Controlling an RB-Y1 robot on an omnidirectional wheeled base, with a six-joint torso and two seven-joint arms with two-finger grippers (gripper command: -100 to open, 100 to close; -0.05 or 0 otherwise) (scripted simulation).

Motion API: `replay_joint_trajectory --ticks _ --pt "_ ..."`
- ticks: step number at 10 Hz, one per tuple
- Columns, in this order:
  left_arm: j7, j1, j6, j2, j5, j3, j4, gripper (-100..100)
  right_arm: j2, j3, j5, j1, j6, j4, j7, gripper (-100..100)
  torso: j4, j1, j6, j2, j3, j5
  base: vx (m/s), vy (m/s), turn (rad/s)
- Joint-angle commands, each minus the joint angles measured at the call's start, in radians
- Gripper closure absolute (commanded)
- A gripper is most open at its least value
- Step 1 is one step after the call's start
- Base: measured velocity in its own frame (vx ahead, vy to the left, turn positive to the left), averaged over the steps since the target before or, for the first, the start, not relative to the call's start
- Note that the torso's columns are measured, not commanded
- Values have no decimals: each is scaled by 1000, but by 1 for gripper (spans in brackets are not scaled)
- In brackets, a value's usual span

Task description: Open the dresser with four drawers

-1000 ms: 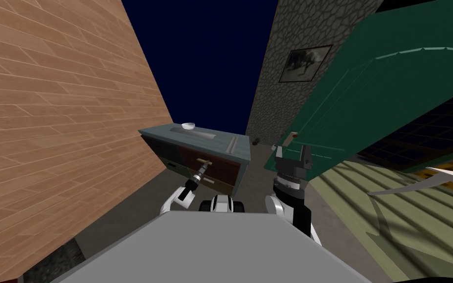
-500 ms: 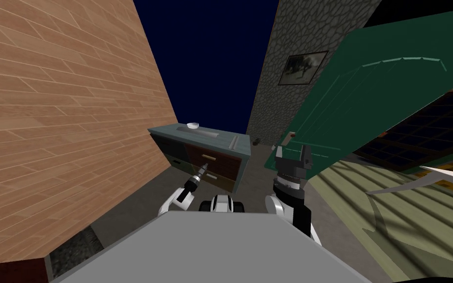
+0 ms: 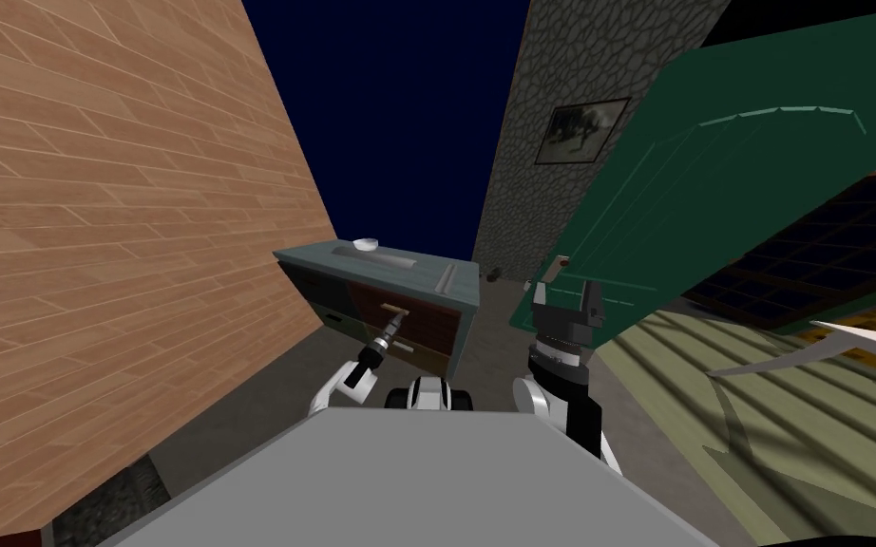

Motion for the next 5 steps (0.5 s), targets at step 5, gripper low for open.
replay_joint_trajectory --ticks 5 --pt "-35 -96 33 -65 -4 72 88 -100 0 0 0 -1 0 0 0 0 0 -1 0 1 1 0 -57 33 -139"
